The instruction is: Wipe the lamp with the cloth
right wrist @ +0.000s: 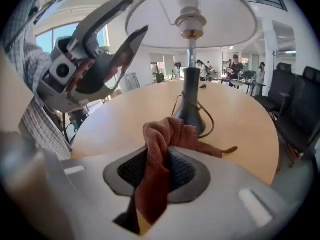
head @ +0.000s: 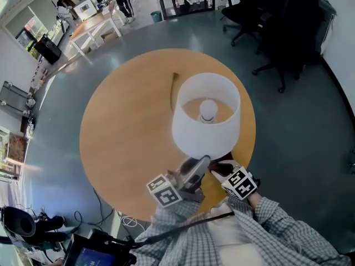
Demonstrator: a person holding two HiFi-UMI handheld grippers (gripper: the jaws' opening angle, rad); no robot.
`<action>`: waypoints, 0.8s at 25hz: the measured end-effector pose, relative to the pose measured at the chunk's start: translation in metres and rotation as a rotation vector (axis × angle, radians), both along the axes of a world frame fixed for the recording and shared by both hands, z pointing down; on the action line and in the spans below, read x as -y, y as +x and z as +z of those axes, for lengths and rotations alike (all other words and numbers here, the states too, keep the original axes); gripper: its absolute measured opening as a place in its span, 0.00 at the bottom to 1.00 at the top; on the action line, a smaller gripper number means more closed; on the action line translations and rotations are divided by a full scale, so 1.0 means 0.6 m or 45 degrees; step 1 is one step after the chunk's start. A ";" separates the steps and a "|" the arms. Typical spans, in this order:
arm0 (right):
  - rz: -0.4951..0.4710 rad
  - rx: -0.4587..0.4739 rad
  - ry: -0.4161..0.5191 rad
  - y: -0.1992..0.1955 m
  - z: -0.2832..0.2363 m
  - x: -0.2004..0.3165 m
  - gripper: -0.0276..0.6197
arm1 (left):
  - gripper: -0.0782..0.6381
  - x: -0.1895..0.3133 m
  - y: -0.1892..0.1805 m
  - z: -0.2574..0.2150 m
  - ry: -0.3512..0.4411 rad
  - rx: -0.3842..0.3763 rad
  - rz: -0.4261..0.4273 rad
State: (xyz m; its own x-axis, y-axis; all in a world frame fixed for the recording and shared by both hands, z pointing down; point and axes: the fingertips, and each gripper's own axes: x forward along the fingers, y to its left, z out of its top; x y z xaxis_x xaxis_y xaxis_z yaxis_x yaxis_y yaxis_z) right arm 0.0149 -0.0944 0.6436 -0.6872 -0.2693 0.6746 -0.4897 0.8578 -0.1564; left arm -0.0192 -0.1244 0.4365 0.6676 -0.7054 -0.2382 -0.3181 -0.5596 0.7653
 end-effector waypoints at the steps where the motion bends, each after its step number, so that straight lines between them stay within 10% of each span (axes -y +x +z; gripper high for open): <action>1: 0.048 0.055 -0.023 0.007 -0.011 0.001 0.20 | 0.33 -0.002 -0.001 -0.001 0.004 0.001 -0.001; 7: 0.376 0.363 -0.059 0.077 -0.113 0.056 0.20 | 0.28 0.008 0.002 -0.005 0.021 -0.002 0.003; 12: 0.574 0.572 0.159 0.146 -0.257 0.125 0.20 | 0.27 0.009 0.003 0.002 0.022 -0.006 0.005; 20: 0.478 0.781 0.566 0.148 -0.530 0.206 0.20 | 0.27 0.011 0.011 -0.004 0.020 -0.003 -0.005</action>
State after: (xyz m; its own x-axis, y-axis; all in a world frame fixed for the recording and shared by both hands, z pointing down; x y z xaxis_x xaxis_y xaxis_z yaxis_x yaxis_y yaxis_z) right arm 0.1040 -0.2178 0.3257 -0.7090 -0.7051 -0.0114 -0.6930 0.6997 -0.1737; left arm -0.0128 -0.1307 0.4342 0.6643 -0.7041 -0.2508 -0.3187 -0.5703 0.7571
